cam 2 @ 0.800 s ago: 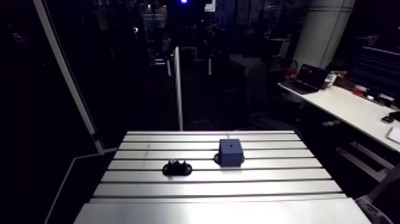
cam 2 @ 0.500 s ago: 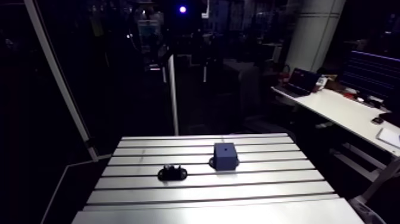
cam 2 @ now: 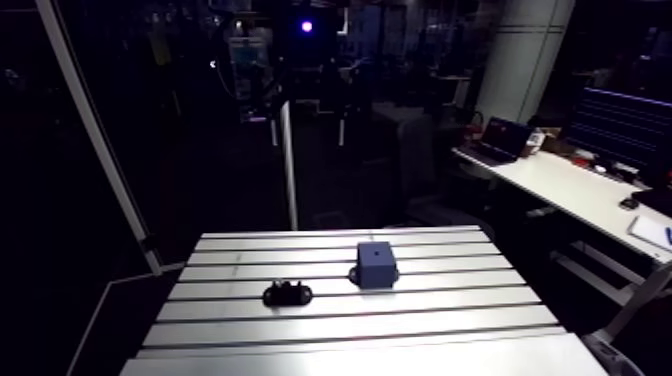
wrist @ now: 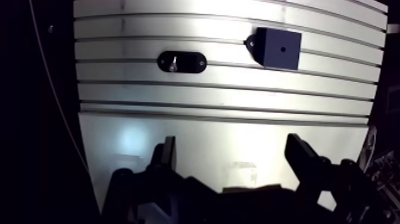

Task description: Pick up the M10 bolt and insert it into the hole until fully seated.

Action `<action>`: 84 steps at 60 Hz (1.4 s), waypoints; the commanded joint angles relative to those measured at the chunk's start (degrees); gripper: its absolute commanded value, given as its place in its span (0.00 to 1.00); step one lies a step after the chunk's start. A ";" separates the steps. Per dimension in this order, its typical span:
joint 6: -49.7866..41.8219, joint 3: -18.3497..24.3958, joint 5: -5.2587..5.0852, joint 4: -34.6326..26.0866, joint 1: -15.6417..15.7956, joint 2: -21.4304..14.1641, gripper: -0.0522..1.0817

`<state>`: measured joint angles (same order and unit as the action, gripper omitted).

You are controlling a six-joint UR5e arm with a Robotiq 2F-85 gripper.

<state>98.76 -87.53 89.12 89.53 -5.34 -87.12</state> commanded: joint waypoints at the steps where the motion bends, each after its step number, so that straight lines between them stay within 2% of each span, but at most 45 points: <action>1: 0.69 -1.92 -0.12 2.97 0.15 -0.20 0.05; 12: 0.27 -4.69 -0.73 7.89 1.18 -0.45 0.05; 29: -0.17 -9.89 -0.74 15.56 3.37 -0.55 0.05; 46: -3.24 -17.38 -0.05 24.05 4.17 -1.08 0.05; 48: -3.89 -19.47 0.19 26.74 4.59 -1.08 0.06; 54: -5.88 -22.05 0.82 29.66 4.87 -1.08 0.06; 69: -9.97 -26.68 0.66 35.86 5.50 -1.08 0.06; 84: -10.82 -29.13 0.58 40.89 6.04 -0.08 0.06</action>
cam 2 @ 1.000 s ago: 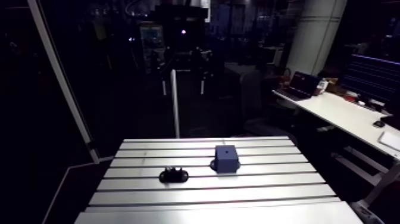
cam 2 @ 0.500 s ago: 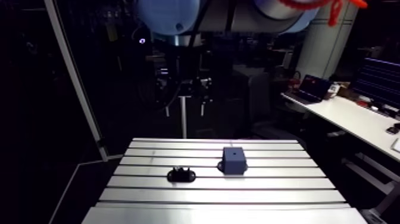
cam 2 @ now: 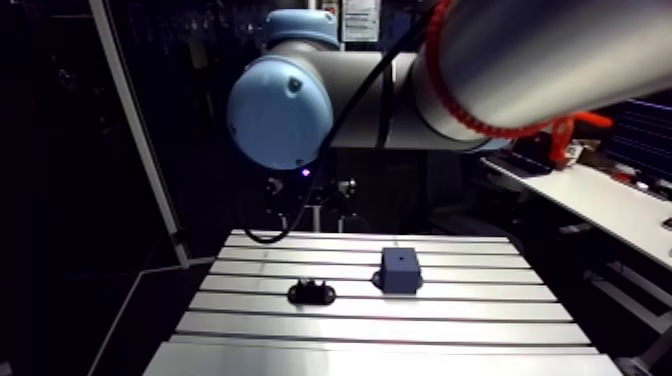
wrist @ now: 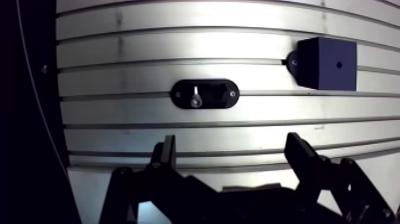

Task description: Pick up the M10 bolt and insert it into the hole until fully seated.

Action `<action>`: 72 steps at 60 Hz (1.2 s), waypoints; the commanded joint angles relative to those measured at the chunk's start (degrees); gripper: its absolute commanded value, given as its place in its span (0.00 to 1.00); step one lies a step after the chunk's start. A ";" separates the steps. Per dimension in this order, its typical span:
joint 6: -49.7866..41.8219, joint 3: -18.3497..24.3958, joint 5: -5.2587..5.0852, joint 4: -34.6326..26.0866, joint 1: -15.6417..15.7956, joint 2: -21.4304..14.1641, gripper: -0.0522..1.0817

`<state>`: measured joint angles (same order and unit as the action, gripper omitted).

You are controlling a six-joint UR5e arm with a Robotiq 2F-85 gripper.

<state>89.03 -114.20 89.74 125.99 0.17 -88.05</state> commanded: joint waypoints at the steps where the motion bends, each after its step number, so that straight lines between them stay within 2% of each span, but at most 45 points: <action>1: -1.10 -2.46 -0.05 4.43 0.53 0.85 0.06; 19: -0.92 -4.06 0.12 7.48 1.13 3.60 0.11; 34: -0.83 -4.06 0.21 8.86 2.27 5.12 0.23; 47: -0.75 -4.15 0.72 9.55 3.08 6.78 0.30; 54: -0.57 -4.15 0.92 11.81 3.26 8.15 0.37; 72: -0.75 -4.32 0.92 12.45 3.26 10.21 0.44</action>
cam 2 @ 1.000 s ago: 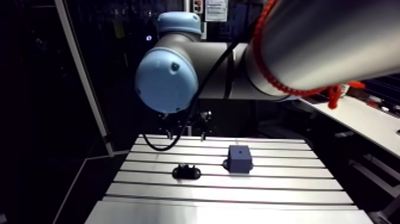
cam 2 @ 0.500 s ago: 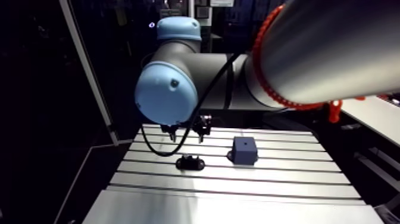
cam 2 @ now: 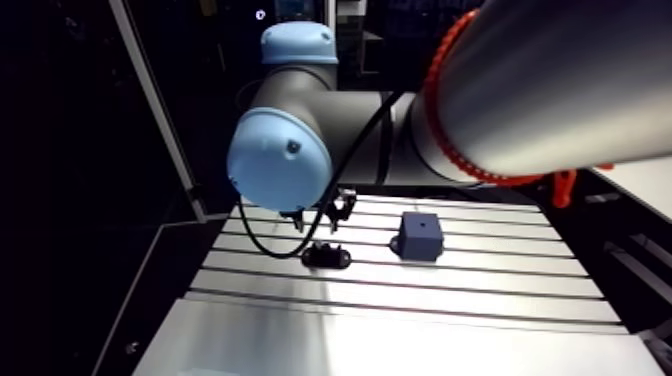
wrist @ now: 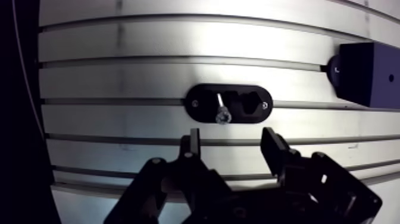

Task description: Pick up the M10 bolt and insert it into the hole until fully seated.

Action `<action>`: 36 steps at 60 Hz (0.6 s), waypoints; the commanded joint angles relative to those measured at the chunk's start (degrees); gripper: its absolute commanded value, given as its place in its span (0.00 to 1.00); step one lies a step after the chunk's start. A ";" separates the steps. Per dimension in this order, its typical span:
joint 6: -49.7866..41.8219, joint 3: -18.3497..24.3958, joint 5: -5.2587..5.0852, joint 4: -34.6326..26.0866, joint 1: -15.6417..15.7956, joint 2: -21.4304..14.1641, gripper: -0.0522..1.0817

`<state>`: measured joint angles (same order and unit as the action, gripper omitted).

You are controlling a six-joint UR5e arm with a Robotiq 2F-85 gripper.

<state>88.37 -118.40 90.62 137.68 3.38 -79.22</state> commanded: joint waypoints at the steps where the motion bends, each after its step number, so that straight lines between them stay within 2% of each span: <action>1: -0.02 -0.13 0.04 1.09 0.05 1.47 0.44; 36: 0.17 -0.13 0.03 3.23 0.05 3.76 0.50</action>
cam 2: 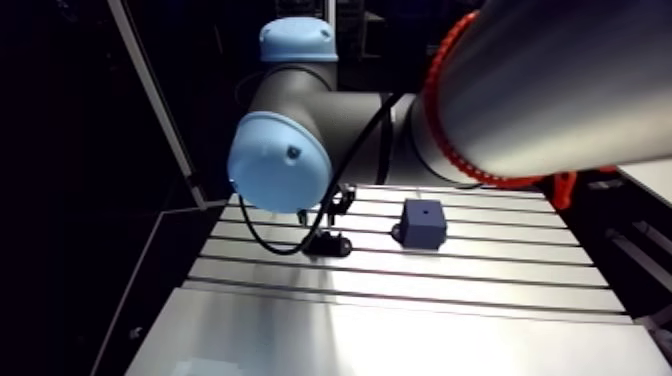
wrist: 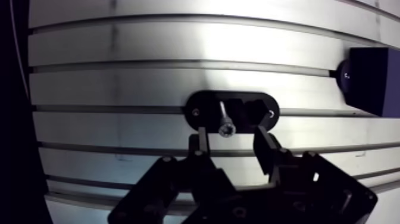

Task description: Pick up the M10 bolt and insert it into the hole until fully seated.

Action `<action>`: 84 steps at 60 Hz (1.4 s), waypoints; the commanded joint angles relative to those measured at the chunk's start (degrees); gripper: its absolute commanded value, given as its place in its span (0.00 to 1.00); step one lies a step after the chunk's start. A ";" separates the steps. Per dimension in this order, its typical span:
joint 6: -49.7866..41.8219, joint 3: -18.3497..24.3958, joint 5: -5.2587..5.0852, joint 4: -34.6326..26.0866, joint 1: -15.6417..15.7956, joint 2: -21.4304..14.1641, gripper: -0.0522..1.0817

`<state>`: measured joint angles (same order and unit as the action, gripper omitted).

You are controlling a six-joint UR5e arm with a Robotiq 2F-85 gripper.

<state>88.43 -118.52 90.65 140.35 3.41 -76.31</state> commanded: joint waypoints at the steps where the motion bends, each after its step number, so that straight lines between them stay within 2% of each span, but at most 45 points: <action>1: 0.11 -0.01 0.00 0.57 0.02 0.85 0.50; 56: 0.29 -0.09 0.01 2.00 0.02 3.32 0.54; 84: 0.29 -0.18 0.01 2.00 0.02 3.24 0.60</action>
<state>88.72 -118.63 90.65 142.35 3.43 -73.01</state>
